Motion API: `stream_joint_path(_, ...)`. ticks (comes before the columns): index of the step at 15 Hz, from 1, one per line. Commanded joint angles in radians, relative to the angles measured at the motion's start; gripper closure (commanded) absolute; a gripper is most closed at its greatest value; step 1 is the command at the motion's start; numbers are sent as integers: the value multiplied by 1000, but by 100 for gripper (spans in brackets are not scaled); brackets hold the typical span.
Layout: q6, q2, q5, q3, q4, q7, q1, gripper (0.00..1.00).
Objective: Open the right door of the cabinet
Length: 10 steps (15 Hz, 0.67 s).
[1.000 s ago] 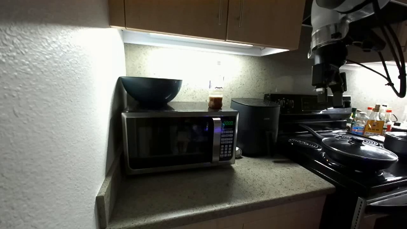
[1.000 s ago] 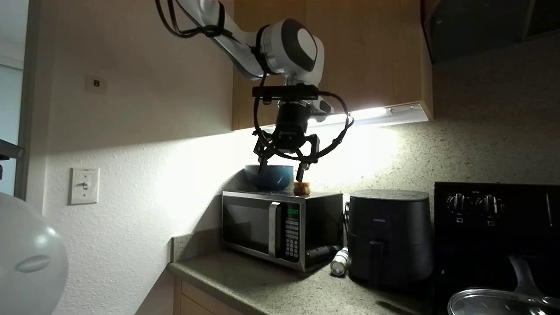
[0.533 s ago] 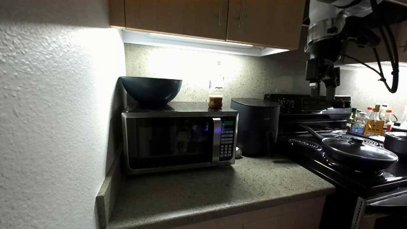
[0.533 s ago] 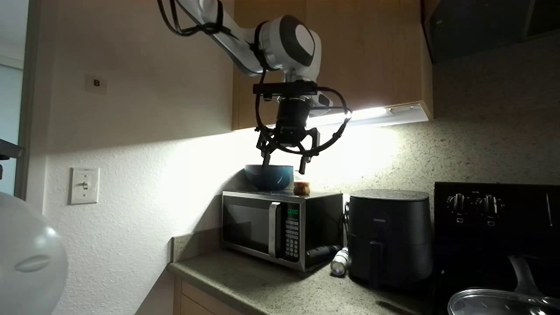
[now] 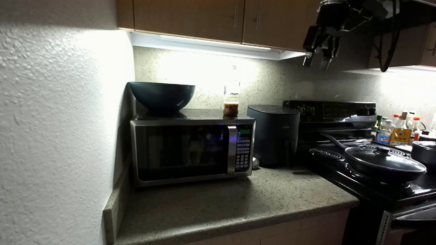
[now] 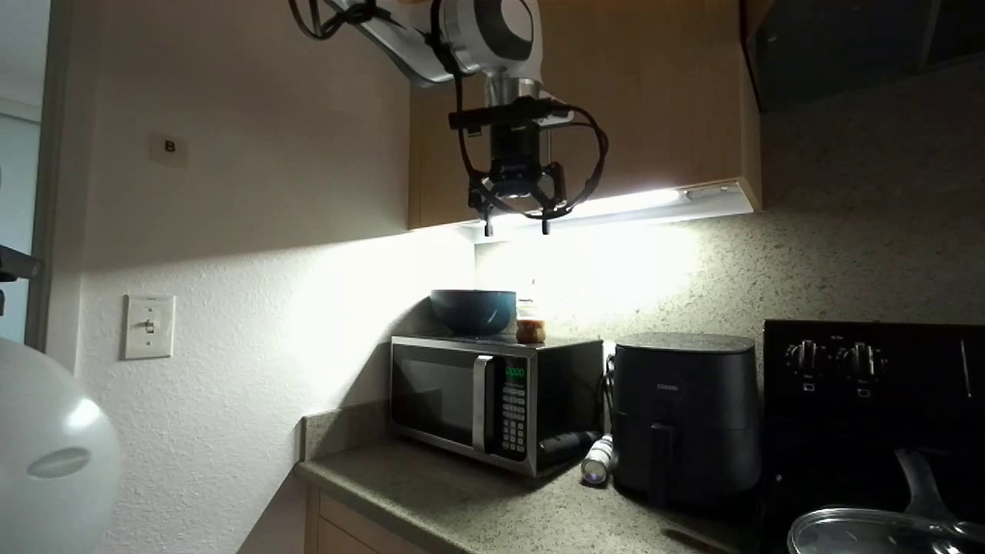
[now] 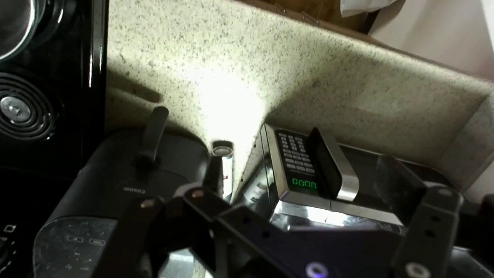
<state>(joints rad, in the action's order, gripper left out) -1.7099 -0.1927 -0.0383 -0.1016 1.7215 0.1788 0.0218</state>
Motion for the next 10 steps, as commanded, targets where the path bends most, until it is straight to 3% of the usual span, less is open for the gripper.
stream_joint_path(1, 1, 2, -2, 8, -12, 1, 9, 0)
stream_joint_path(5, -30, 9, -26, 7, -19, -1, 5, 0)
stream_joint_path(10, -265, 72, -109, 8, -143, -87, 6, 0)
